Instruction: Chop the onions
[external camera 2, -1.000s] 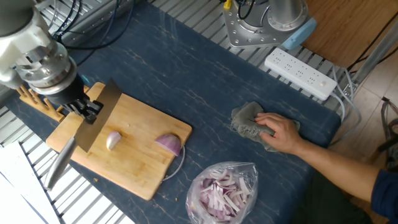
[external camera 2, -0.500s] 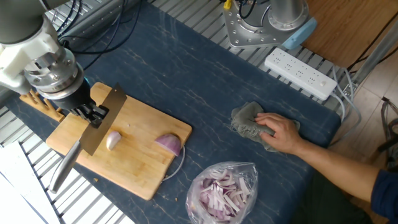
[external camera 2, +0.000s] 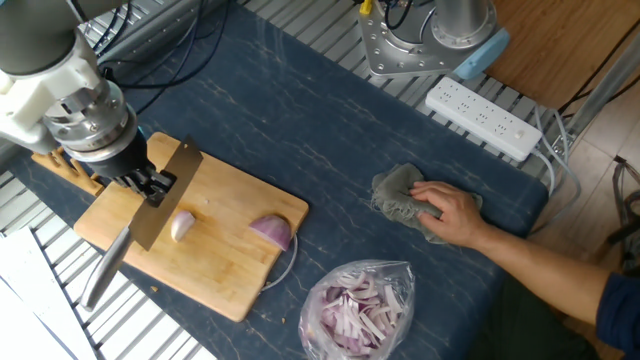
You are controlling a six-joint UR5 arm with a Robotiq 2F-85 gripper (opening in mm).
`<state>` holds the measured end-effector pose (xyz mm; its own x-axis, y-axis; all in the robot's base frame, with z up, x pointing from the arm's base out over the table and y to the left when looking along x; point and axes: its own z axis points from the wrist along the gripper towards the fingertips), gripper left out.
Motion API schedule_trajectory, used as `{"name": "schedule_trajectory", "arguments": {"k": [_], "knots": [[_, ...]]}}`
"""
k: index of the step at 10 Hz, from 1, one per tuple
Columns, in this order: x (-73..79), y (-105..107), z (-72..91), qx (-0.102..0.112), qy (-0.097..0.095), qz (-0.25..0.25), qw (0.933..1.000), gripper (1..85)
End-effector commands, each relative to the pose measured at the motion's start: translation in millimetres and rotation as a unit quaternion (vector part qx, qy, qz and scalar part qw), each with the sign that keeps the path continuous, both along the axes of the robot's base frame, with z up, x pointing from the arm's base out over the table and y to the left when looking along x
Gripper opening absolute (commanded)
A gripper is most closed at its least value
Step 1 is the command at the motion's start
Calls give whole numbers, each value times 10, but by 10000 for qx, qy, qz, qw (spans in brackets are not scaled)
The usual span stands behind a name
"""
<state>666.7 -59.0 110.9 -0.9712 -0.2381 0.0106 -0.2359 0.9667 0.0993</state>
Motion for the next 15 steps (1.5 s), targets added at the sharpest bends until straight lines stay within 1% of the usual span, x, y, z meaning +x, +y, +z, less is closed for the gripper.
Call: {"name": "schedule_trajectory", "arguments": {"k": [1, 3, 6, 7, 8, 9, 10, 11, 12, 13, 14, 15], "knots": [[-7, -15, -32, 47, -44, 11, 10000, 10], [-20, -8, -71, 54, -66, 2, 10000, 10], [-35, -35, -75, -7, -44, 12, 10000, 10], [-50, -42, -65, -54, -2, -31, 10000, 10], [-87, -115, -45, -282, 90, -156, 9994, 10], [-89, -113, -33, -318, 105, -301, 9990, 10], [-83, -91, -27, -282, 94, -363, 9989, 10], [-72, -47, -17, -199, 71, -425, 9989, 10], [-55, -32, -6, -174, 19, -437, 9989, 10], [-36, 13, 4, -88, -23, -448, 9990, 10], [-17, 87, 13, 51, -51, -490, 9988, 10], [-20, 122, 18, 106, -52, -460, 9989, 10]]}}
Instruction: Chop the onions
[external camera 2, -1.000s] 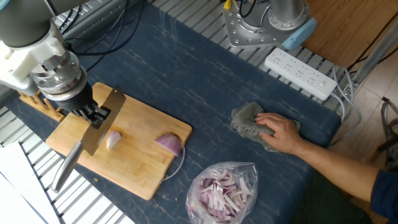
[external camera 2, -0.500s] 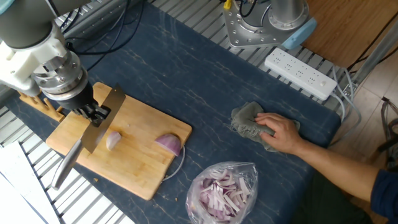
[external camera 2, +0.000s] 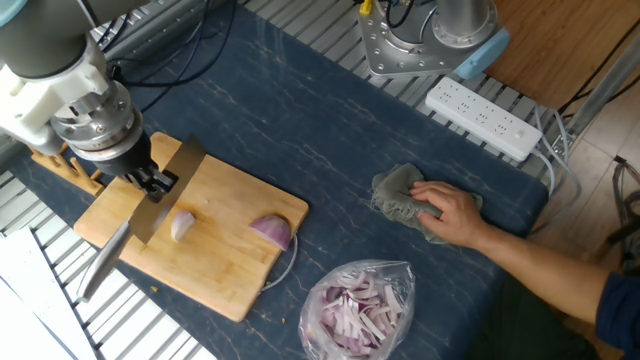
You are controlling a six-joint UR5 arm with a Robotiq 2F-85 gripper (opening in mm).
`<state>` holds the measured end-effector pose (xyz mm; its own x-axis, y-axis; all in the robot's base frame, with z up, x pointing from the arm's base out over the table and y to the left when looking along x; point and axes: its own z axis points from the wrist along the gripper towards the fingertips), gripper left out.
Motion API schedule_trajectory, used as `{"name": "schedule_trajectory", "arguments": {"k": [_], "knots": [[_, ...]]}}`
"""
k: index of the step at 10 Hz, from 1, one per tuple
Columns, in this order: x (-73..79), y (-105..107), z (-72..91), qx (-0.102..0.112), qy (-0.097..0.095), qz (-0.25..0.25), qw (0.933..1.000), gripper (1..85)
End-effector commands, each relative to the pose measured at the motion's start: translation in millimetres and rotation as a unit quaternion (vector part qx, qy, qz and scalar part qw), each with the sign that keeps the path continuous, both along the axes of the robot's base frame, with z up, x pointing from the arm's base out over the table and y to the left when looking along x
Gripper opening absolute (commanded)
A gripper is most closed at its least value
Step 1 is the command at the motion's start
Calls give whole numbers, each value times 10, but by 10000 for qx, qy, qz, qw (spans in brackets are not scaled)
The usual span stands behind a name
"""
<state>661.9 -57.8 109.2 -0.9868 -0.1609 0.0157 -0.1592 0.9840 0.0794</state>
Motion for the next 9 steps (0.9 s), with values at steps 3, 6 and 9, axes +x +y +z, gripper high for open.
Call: {"name": "schedule_trajectory", "arguments": {"k": [3, 6, 9], "knots": [[40, 224, 17, 264, -36, -211, 9994, 10], [53, 179, 36, 325, -16, -240, 9992, 10], [42, 126, 31, 400, 12, -268, 9988, 10]]}}
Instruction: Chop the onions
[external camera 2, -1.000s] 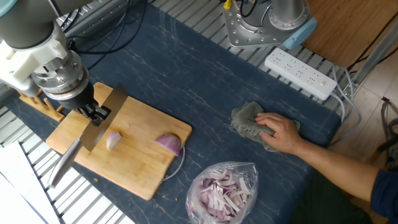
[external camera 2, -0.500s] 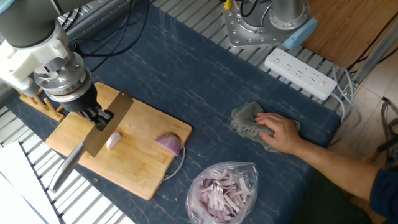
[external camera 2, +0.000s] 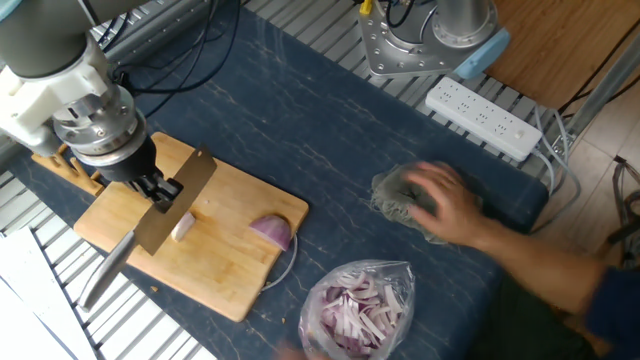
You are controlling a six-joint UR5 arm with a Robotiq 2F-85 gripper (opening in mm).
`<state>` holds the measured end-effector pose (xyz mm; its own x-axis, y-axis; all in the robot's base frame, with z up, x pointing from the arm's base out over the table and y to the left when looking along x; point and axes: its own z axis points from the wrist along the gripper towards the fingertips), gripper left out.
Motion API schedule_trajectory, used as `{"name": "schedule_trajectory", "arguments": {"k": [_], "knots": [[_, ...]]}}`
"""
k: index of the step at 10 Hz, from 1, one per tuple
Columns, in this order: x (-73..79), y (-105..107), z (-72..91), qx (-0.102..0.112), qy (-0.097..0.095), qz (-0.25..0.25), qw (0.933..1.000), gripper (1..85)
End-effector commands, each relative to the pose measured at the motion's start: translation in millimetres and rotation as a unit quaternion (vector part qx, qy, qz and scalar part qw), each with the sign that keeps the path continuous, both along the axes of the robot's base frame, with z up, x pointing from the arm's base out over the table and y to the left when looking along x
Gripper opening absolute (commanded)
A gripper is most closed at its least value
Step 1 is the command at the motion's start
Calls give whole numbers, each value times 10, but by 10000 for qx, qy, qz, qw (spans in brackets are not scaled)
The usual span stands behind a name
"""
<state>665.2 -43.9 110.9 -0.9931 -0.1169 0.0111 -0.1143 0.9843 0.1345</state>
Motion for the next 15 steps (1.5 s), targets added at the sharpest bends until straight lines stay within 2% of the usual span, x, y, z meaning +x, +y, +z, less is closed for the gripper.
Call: {"name": "schedule_trajectory", "arguments": {"k": [1, 10, 12, 13, 15], "knots": [[11, -28, 6, 130, -13, -43, 9999, 10], [-36, -88, -52, 206, -33, -62, 9998, 10], [-47, -112, -47, 95, -91, 132, 9998, 10], [-46, -185, -43, -85, -133, 383, 9991, 10], [-69, -88, -19, -59, -175, 602, 9980, 10]]}}
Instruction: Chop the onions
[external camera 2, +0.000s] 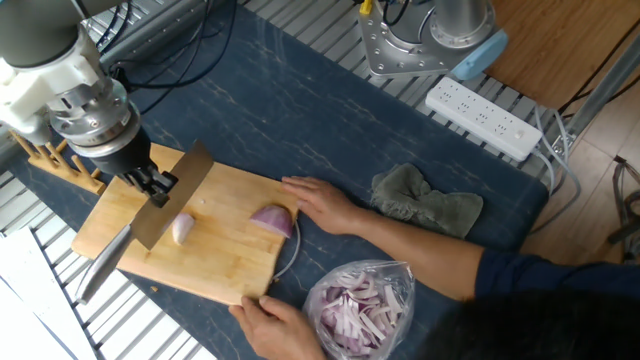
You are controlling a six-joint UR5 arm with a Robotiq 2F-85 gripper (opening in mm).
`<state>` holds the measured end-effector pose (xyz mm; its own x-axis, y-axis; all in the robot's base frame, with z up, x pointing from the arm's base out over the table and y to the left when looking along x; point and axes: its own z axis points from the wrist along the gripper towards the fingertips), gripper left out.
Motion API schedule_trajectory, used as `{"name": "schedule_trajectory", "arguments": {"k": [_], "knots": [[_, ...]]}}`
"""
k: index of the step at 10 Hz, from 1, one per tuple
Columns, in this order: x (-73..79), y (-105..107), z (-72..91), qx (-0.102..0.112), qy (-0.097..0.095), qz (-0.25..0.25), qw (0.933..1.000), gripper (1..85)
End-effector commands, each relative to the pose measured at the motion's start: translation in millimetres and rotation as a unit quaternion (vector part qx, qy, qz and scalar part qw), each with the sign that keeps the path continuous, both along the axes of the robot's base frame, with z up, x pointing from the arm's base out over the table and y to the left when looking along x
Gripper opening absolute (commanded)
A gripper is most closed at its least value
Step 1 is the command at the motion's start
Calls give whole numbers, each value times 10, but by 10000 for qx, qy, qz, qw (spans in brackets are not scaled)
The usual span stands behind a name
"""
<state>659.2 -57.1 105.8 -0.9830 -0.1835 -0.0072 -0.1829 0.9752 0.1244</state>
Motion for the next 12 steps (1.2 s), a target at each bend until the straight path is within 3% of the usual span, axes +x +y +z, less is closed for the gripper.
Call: {"name": "schedule_trajectory", "arguments": {"k": [1, 4, 5, 8, 12], "knots": [[-17, 56, 44, -45, -84, 342, 9994, 10], [-54, 176, 79, -119, -89, 565, 9983, 10], [-60, 256, 79, -51, -108, 562, 9983, 10], [13, 91, 30, -338, -294, 779, 9960, 10], [-14, 92, 8, -243, -259, 811, 9961, 10]]}}
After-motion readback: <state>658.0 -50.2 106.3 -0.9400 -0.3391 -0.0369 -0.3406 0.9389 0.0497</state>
